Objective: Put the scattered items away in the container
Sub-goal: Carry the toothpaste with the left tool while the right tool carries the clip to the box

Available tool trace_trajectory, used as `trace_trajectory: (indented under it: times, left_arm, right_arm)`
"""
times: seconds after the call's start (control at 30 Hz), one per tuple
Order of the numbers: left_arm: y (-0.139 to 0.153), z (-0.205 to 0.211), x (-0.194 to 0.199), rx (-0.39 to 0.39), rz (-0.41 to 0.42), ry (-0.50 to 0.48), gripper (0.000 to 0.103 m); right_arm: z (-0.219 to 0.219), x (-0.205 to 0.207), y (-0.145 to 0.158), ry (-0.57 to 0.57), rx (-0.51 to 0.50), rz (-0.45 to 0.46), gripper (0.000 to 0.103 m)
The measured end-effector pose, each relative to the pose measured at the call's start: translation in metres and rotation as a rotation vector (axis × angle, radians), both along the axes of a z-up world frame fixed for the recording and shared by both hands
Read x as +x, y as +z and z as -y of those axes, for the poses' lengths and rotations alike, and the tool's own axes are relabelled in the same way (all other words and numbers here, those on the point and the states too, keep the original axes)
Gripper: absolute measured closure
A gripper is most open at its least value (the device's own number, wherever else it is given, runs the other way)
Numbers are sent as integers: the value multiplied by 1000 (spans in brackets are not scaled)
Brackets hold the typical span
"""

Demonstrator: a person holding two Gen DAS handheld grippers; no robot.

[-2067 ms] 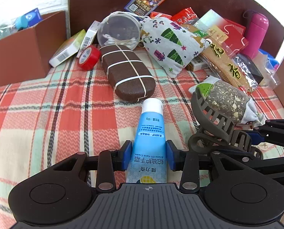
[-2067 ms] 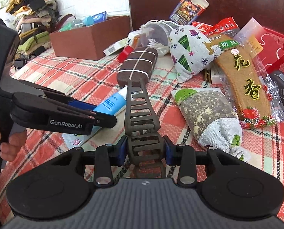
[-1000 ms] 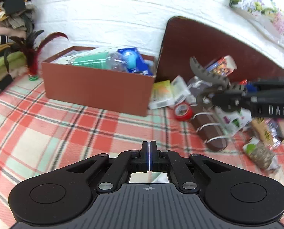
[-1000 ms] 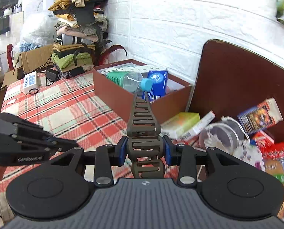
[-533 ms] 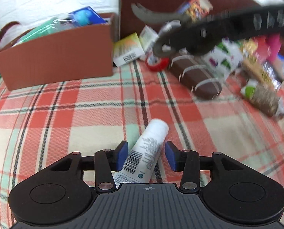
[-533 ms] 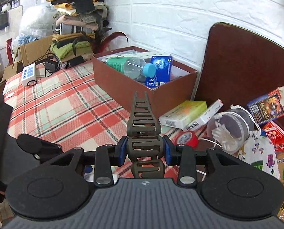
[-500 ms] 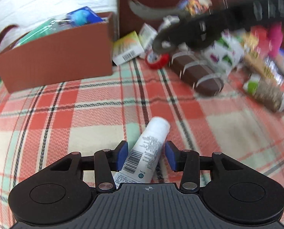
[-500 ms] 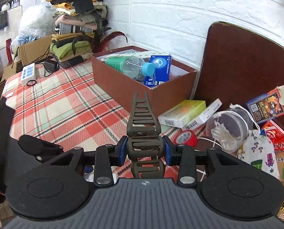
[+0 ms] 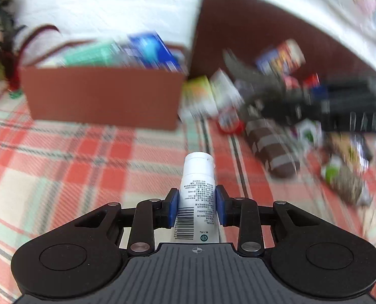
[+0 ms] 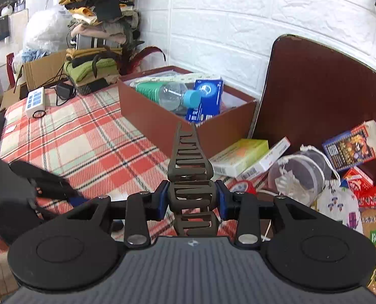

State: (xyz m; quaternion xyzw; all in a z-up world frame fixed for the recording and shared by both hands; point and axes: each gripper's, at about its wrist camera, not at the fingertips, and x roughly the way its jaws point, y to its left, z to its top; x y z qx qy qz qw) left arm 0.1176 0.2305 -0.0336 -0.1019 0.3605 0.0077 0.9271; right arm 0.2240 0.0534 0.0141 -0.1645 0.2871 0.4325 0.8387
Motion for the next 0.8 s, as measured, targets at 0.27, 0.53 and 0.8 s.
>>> trace_trajectory:
  times: [0.27,0.53,0.8]
  left_arm:
    - [67,-60,38,49,98,111,74]
    - [93,-129,115,86,92,207,74]
    - [91,-184,194,155,64,252,74]
  right_arm:
    - [-35,21,23,34,2,50,61]
    - [-90,63,39,59,14,63,61]
    - [-161,113,26,96,21,76,61]
